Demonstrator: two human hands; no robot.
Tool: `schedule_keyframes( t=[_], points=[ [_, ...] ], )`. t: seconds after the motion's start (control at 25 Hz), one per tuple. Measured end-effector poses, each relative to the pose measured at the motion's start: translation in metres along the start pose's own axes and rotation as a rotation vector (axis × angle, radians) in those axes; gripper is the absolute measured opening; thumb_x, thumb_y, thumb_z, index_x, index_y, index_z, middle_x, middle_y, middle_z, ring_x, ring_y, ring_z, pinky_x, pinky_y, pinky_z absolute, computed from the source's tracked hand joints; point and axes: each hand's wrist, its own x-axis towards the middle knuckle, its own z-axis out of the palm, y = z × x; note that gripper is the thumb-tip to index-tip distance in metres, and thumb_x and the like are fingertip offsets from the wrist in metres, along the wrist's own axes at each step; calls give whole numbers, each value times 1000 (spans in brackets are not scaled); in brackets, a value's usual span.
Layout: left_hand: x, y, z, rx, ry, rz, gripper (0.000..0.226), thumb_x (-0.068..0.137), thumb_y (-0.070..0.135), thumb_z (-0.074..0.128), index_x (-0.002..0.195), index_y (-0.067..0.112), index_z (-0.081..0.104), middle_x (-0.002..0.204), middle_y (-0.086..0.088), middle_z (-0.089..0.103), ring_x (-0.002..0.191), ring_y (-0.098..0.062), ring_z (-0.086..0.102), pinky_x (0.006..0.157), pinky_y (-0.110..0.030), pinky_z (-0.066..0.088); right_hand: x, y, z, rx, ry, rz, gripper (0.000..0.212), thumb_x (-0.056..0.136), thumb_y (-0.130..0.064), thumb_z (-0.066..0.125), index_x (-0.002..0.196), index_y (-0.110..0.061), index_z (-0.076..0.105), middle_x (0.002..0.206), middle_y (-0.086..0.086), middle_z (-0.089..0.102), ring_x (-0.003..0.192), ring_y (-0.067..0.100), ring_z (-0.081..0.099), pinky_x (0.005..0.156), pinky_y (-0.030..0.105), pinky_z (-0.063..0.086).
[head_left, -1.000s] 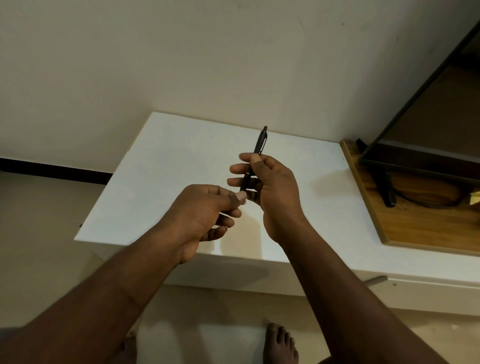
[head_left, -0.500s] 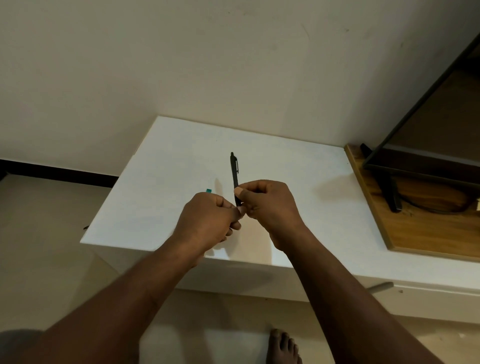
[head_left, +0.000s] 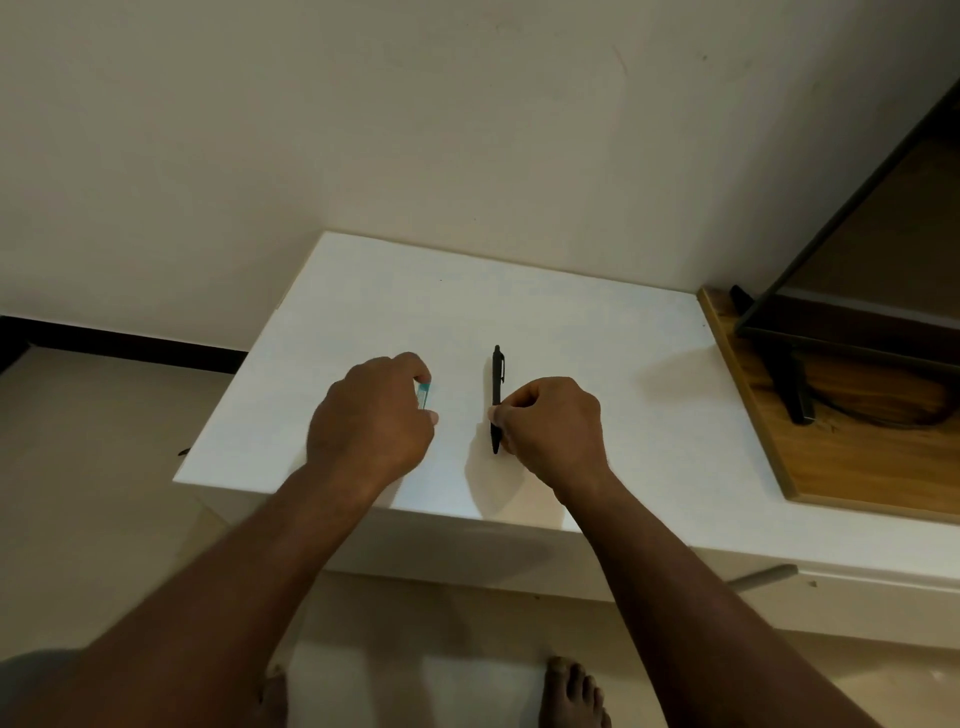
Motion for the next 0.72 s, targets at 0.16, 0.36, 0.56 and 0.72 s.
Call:
schedule_keyframes(
  t=[0.16,0.36,0.56,0.72],
  points=[
    [0,-4,9,142,-49,68,47,92,33,71,136,22,58,123,-6,65,110,-29,64,87,-39,52,1,2,3,-77,-20,22,16,81,-13,72,79,0,79,78,17,80,78,31,77,76,44,65],
    [3,-7,18,174,-9,86,29,93,30,69,120,18,68,109,-6,67,96,-26,65,73,-28,41,2,3,5,-121,5,23,15,80,-17,73,81,-3,78,76,11,80,77,25,75,70,36,62],
    [4,-3,29,148,29,97,22,92,31,70,108,16,72,100,-7,72,79,-22,62,66,-31,47,5,6,7,-155,40,23,10,82,-18,73,80,-9,77,77,3,77,75,18,70,56,22,49],
    [3,2,36,66,76,32,27,91,36,73,108,14,72,98,-7,75,87,-26,69,72,-34,55,6,8,8,-177,77,-7,9,83,-19,74,82,-10,76,79,1,75,66,7,58,50,20,38]
  ],
)
